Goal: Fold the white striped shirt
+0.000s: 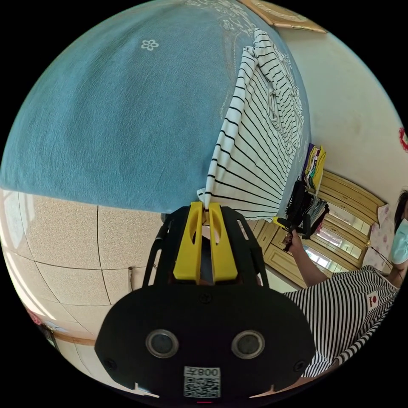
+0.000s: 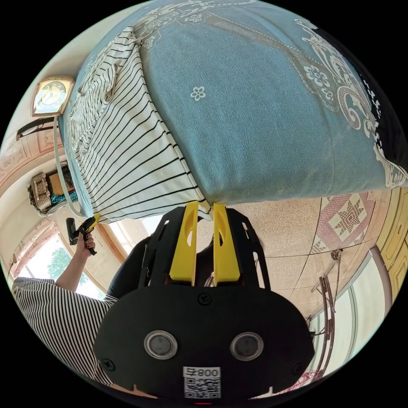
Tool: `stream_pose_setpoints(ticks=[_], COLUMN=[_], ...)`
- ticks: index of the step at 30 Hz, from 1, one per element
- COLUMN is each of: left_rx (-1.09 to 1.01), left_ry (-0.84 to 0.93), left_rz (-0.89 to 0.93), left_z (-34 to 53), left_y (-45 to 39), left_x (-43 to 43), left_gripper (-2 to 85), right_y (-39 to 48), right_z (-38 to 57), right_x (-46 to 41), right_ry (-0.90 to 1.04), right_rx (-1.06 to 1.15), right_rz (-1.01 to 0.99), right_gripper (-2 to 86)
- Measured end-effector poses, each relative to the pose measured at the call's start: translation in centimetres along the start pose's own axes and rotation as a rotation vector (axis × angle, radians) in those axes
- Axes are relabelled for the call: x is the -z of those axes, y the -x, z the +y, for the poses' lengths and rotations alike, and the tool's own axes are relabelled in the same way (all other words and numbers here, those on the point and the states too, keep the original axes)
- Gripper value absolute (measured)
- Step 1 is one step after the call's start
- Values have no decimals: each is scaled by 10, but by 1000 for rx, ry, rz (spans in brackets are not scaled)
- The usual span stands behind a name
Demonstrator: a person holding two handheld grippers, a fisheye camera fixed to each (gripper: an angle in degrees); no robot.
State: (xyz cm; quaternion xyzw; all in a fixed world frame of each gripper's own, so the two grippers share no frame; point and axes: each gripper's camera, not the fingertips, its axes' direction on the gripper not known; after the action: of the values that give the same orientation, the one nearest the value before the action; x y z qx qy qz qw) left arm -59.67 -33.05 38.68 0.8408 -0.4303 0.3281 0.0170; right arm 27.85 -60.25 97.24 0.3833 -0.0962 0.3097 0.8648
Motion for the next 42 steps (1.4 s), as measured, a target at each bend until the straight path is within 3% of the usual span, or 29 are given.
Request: stream_pose_setpoints(ticks=[21, 34, 42], left_rx=[48, 22, -79], left_ry=[77, -78, -232], left_rz=[-38, 20, 63], left_z=[0, 52, 99], left_y=[-13, 2, 13], left_x=[-30, -54, -65], left_gripper=[24, 23, 21], right_y=[15, 7, -24], right_z=[-27, -17, 20], right_x=[-3, -5, -2], right_ry=[107, 128, 22], right_rx=[-31, 85, 239], right_rz=[10, 26, -53], right_gripper=[63, 53, 14])
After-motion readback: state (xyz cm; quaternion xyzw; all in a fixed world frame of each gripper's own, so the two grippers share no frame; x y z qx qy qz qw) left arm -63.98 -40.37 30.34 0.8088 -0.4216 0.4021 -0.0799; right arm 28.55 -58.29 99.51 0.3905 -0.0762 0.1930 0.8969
